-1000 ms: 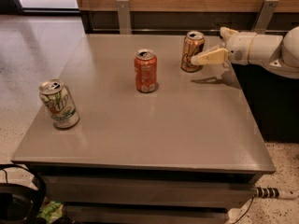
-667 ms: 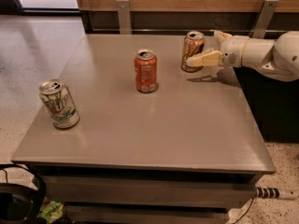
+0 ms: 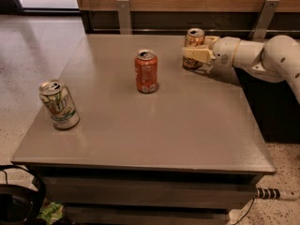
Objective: Move orange can near 7up can
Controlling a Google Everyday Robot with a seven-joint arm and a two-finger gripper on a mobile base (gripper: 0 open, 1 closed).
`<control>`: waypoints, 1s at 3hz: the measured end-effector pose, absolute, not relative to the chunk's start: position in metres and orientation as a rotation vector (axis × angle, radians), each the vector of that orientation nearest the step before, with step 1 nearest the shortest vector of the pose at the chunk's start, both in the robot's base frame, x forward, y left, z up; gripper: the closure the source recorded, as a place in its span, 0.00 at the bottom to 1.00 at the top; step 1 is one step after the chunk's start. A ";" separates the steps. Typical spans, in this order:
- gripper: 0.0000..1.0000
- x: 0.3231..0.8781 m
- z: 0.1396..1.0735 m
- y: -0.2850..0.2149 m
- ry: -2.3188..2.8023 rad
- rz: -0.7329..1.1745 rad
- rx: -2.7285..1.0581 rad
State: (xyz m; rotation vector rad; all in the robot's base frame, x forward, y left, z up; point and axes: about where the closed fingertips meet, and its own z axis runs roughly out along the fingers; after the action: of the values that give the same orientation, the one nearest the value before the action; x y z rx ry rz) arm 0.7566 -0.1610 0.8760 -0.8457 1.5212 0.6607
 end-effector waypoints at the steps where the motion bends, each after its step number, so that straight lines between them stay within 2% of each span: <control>1: 0.72 0.757 0.876 -0.158 1.520 0.665 -0.848; 2: 0.96 0.757 0.875 -0.155 1.519 0.669 -0.852; 3: 1.00 0.752 0.885 -0.149 1.528 0.658 -0.879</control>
Offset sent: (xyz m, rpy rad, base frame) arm 0.0004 0.0029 -0.0004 0.0008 0.0007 0.0042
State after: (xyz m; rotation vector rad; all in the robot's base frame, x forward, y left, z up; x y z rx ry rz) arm 0.7520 -0.1486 0.8850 -0.8790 1.5281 0.6579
